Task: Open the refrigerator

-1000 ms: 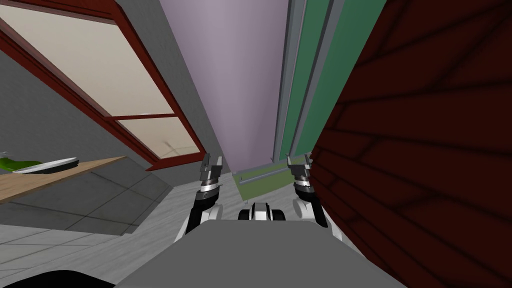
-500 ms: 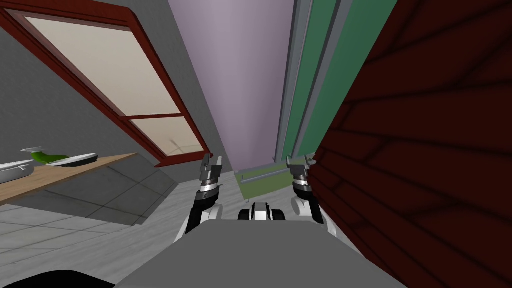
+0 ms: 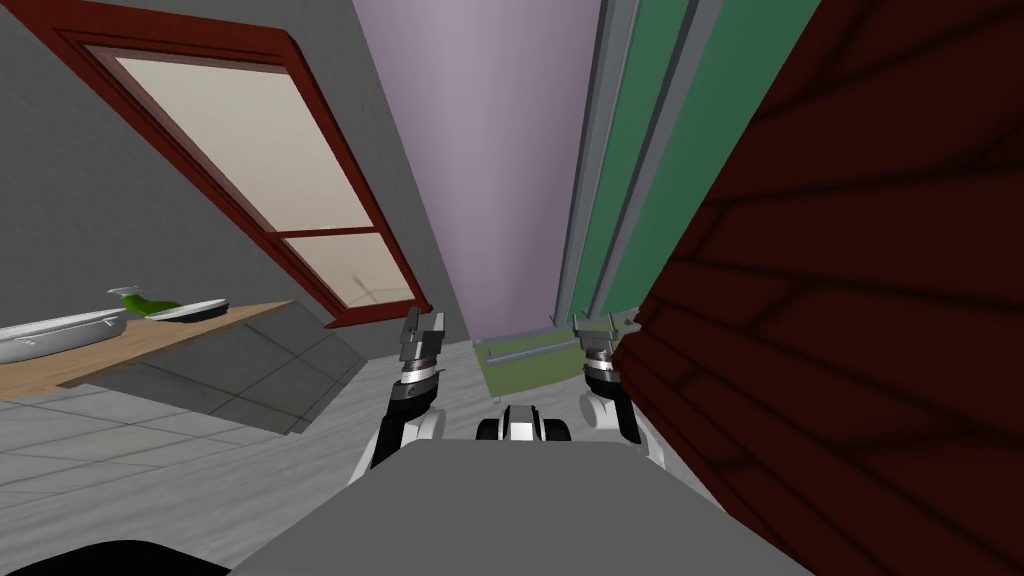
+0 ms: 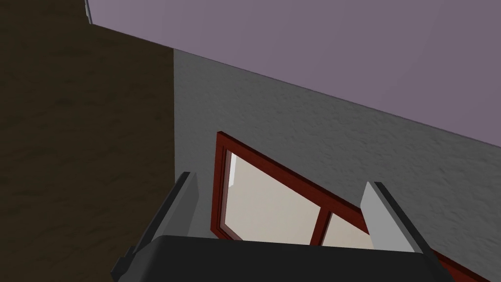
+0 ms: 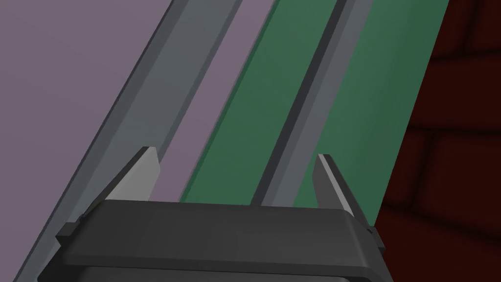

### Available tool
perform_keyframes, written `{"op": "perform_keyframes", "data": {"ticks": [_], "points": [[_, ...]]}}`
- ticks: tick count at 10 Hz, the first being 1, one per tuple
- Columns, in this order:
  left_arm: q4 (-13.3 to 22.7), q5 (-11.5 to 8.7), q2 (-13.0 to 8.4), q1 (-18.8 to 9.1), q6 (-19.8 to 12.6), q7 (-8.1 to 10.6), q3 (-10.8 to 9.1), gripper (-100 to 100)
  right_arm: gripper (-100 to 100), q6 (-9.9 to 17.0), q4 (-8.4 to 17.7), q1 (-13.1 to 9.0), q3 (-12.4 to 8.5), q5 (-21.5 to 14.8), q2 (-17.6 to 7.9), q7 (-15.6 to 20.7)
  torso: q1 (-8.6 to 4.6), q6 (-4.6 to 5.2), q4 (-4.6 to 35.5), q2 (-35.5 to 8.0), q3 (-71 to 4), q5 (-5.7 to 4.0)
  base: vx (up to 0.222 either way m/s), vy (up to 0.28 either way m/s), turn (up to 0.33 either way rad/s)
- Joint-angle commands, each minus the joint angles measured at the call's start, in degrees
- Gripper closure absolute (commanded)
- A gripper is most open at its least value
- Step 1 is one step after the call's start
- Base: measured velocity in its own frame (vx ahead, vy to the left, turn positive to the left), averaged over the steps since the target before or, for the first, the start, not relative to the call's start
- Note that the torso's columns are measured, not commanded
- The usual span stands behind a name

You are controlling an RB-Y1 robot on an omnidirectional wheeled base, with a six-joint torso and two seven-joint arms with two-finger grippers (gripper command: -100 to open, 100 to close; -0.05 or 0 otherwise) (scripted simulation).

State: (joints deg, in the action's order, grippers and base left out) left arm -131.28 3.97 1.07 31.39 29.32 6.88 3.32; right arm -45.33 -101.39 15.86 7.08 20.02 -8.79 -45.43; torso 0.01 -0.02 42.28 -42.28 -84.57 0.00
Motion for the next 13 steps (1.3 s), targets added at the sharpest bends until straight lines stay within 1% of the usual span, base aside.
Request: {"op": "perform_keyframes", "data": {"ticks": [1, 2, 3, 4, 5, 6, 7, 8, 9, 10, 11, 12, 13], "points": [[0.0, 0.0, 0.0, 0.0, 0.0, 0.0, 0.0, 0, -100, -1.9, 3.6, -1.8, 0.4, 2.7, -0.1, -4.5, -0.01, 0.03, 0.0, 0.0, 0.0, 0.0, -0.008, 0.003, 0.117], [0.0, 0.0, 0.0, 0.0, 0.0, 0.0, 0.0, 0, -100, -1.9, 3.6, -1.8, 0.4, 2.7, -0.1, -6.2, -0.01, 0.01, 0.0, 0.0, 0.0, 0.0, -0.006, 0.002, 0.074], [0.0, 0.0, 0.0, 0.0, 0.0, 0.0, 0.0, 0, -100, -1.9, 3.6, -1.8, 0.4, 2.7, -0.1, -6.8, -0.01, 0.04, 0.0, 0.0, 0.0, 0.0, 0.0, 0.0, 0.0], [0.0, 0.0, 0.0, 0.0, 0.0, 0.0, 0.0, 0, -100, -3.2, 6.0, -3.0, 0.7, 4.5, -0.1, -9.0, -0.02, 0.04, 0.0, 0.0, 0.0, 0.0, -0.005, 0.004, 0.101], [0.0, 0.0, 0.0, 0.0, 0.0, 0.0, 0.0, 0, -100, -3.2, 6.0, -3.0, 0.7, 4.5, -0.1, -10.4, 0.0, 0.0, 0.0, 0.0, 0.0, 0.0, -0.005, 0.002, 0.087], [0.0, 0.0, 0.0, 0.0, 0.0, 0.0, 0.0, 0, -100, -4.4, 8.5, -4.1, 0.9, 6.3, -0.2, -12.1, -0.01, 0.03, 0.0, 0.0, 0.0, 0.0, -0.007, 0.004, 0.135], [0.0, 0.0, 0.0, 0.0, 0.0, 0.0, 0.0, 0, -100, -4.4, 8.5, -4.1, 0.9, 6.3, -0.2, -13.8, -0.01, 0.01, 0.0, 0.0, 0.0, 0.0, -0.005, 0.003, 0.064], [0.0, 0.0, 0.0, 0.0, 0.0, 0.0, 0.0, 0, -100, -4.4, 8.5, -4.1, 0.9, 6.3, -0.2, -14.5, -0.01, 0.04, 0.0, 0.0, 0.0, 0.0, 0.0, 0.0, 0.0], [0.0, 0.0, 0.0, 0.0, 0.0, 0.0, 0.0, 0, -100, -5.7, 11.0, -5.3, 1.2, 8.1, -0.3, -16.7, -0.02, 0.04, 0.0, 0.0, 0.0, 0.0, -0.007, 0.005, 0.128], [0.0, 0.0, 0.0, 0.0, 0.0, 0.0, 0.0, 0, -100, -5.7, 11.0, -5.3, 1.2, 8.1, -0.3, -18.2, 0.0, 0.0, 0.0, 0.0, 0.0, 0.0, -0.006, 0.003, 0.087], [0.0, 0.0, 0.0, 0.0, 0.0, 0.0, 0.0, 0, -100, -6.9, 13.5, -6.4, 1.5, 9.9, -0.4, -19.9, -0.01, 0.03, 0.0, 0.0, 0.0, 0.0, -0.007, 0.005, 0.094], [0.0, 0.0, 0.0, 0.0, 0.0, 0.0, 0.0, 0, -100, -6.9, 13.5, -6.4, 1.5, 9.9, -0.4, -21.6, 0.0, 0.02, 0.0, 0.0, 0.0, 0.0, -0.005, 0.004, 0.066], [0.0, 0.0, 0.0, 0.0, 0.0, 0.0, 0.0, 0, -100, -6.9, 13.5, -6.4, 1.5, 9.9, -0.4, -22.1, -0.01, 0.03, 0.0, 0.0, 0.0, 0.0, 0.0, 0.0, 0.0]]}}
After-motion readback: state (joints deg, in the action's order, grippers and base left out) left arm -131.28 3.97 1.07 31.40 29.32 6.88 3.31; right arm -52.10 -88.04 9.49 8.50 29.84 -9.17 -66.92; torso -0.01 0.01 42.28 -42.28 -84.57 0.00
